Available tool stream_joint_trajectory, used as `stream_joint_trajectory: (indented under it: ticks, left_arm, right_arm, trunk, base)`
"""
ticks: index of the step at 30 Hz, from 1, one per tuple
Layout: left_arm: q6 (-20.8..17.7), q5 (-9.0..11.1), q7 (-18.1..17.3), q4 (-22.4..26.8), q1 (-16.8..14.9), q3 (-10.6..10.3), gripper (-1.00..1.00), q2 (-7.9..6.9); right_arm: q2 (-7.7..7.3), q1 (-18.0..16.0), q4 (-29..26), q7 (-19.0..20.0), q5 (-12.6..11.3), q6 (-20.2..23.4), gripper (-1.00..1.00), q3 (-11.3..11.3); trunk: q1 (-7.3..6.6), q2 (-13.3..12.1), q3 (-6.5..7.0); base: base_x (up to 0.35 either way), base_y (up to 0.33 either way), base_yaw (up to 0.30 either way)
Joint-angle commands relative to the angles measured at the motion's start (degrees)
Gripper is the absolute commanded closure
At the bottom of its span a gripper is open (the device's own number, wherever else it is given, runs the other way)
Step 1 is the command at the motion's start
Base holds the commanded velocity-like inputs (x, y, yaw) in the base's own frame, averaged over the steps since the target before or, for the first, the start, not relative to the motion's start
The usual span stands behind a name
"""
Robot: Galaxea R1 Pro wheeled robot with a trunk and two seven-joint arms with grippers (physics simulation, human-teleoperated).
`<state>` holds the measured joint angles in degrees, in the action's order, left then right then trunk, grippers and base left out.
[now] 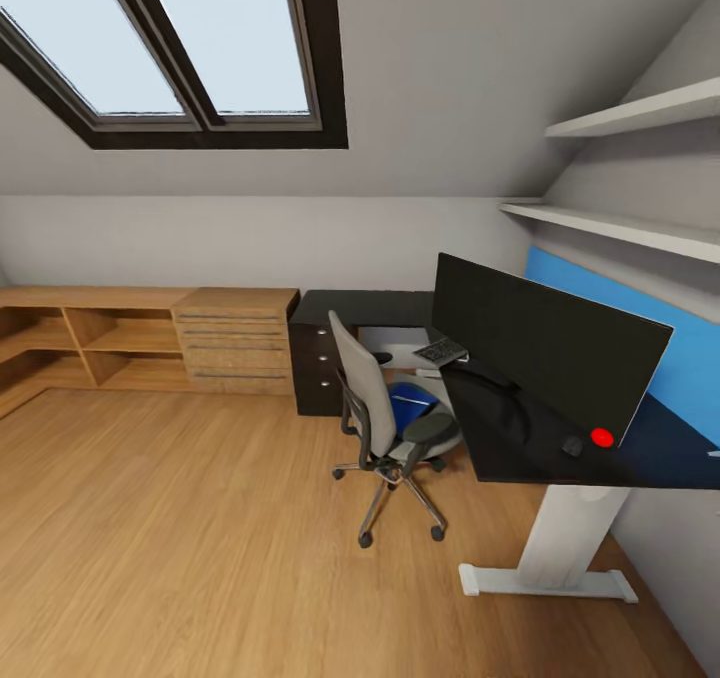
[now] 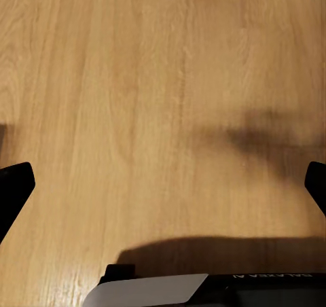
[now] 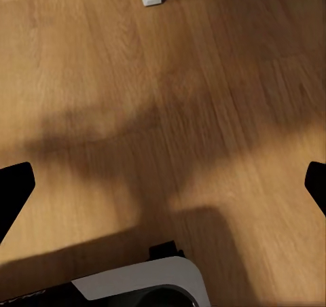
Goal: In the bedroom, organize the workspace by keeping the computer under the desk, ensuring the monitor is on the desk, placing the keyboard on the desk next to the monitor, placing the mouse on the desk next to the keyboard, moving the folder from the swivel chair onto the desk next to the mouse, stacking the notebook on top of the folder with the pen on top of the notebook, and positioning the swivel chair next to the desk.
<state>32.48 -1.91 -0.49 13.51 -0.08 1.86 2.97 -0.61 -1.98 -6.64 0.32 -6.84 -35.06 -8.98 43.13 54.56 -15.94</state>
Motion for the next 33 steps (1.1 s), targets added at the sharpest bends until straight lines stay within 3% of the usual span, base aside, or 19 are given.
stream_joint_trajectory:
  ticks: [1,7,14,23,33]
  left_arm:
    - [0.1,-0.2,0.0,0.0,0.0,0.2,-1.0,0.05]
    - [0.1,-0.2,0.1,0.0,0.0,0.2,-1.0,0.09]
    - [0.0,0.0,0.7,0.1,0.0,0.2,-1.0,0.06]
    - [0.0,4.0,0.8,0.1,0.0,0.5,-1.0,0.06]
    - [-0.2,4.6,0.8,0.1,0.0,0.5,-1.0,0.1]
  right_arm:
    - [-0.01,0.0,0.0,0.0,-0.5,-0.2,-1.0,0.3]
    - [0.01,0.0,0.1,0.0,-0.5,-0.2,-1.0,0.3]
    - [0.04,0.0,0.1,0.1,-0.4,-0.3,-1.0,0.3]
    - [-0.01,0.0,0.1,0.1,0.0,-0.3,-1.0,0.8]
    - [-0.09,-0.1,-0.9,0.2,0.3,0.3,-1.0,0.9]
  trunk:
    - [0.01,0.0,-0.07]
    - [0.01,0.0,-0.07]
    - [1.54,2.9,-1.32]
    - [3.52,6.5,-2.94]
    - [5.72,10.5,-4.73]
  base:
    - [0.001,0.002,-0.037]
    - [0.0,0.001,-0.018]
    - [0.0,0.0,-0.003]
    - [0.0,0.0,0.0]
    - [0.0,0.0,0.0]
